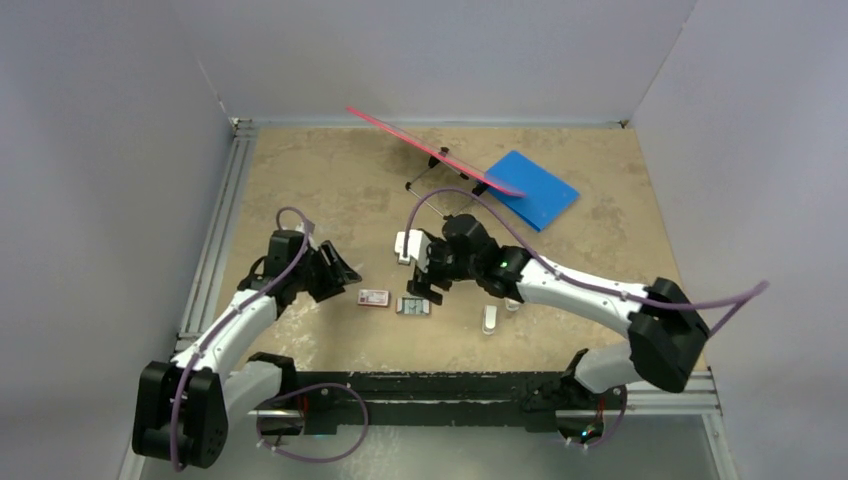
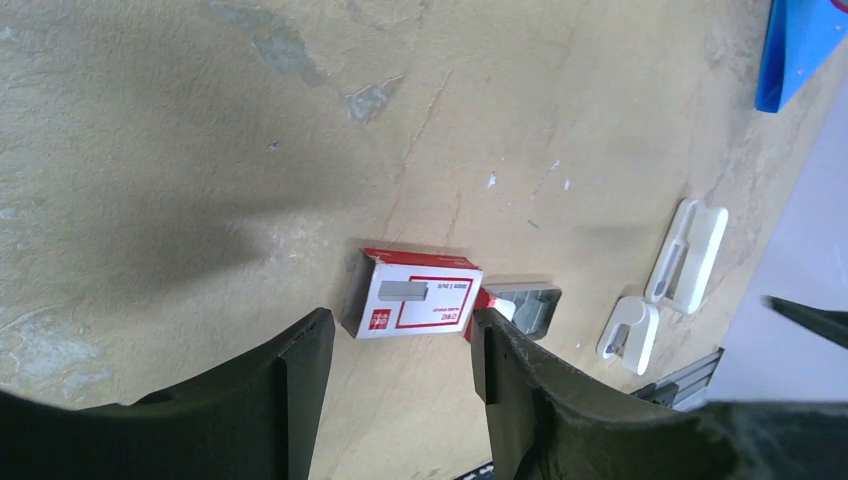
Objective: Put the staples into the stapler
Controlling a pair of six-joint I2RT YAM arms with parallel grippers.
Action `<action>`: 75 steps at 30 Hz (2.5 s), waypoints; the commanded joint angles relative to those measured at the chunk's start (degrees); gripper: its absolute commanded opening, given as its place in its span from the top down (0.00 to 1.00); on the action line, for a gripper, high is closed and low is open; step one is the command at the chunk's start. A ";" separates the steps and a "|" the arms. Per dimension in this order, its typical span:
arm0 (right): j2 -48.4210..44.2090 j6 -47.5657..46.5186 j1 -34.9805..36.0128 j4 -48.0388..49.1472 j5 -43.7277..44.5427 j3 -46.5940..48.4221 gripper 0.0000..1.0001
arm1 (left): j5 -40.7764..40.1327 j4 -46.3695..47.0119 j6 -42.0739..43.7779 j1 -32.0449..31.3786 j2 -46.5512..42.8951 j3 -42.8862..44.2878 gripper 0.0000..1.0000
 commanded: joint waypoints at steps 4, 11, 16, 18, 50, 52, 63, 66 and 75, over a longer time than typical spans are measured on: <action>-9.98 13.62 0.08 19.60 1.39 -4.61 0.23 | 0.94 -3.55 3.11 -0.14 -3.51 2.68 0.47; -14.45 38.36 1.98 25.32 6.92 -7.17 0.25 | 2.27 -5.11 3.05 -1.86 -6.66 2.51 0.47; -12.85 47.28 9.05 22.93 18.64 -8.80 0.27 | 4.12 -4.07 2.63 -2.61 -7.69 1.17 0.47; -12.33 52.34 10.59 20.52 24.24 -8.79 0.28 | 4.28 -4.14 2.84 -3.29 -7.81 1.43 0.47; 7.29 76.36 20.98 -4.68 46.44 -4.56 0.37 | -12.36 -13.32 -1.06 -21.08 2.38 4.99 0.64; 8.15 77.60 20.98 -5.11 47.54 -4.07 0.38 | -12.28 -12.15 -0.73 -21.33 3.64 4.82 0.64; 14.87 81.83 20.98 -6.06 53.32 -0.09 0.44 | -17.88 -1.32 -4.18 -21.92 11.43 4.22 0.67; 15.77 81.94 20.98 -5.28 54.84 0.54 0.47 | -18.80 1.07 -5.49 -21.92 14.84 4.30 0.70; 19.98 79.96 19.25 -2.83 56.53 3.18 0.52 | -25.19 5.13 -6.96 -21.92 23.33 8.10 0.74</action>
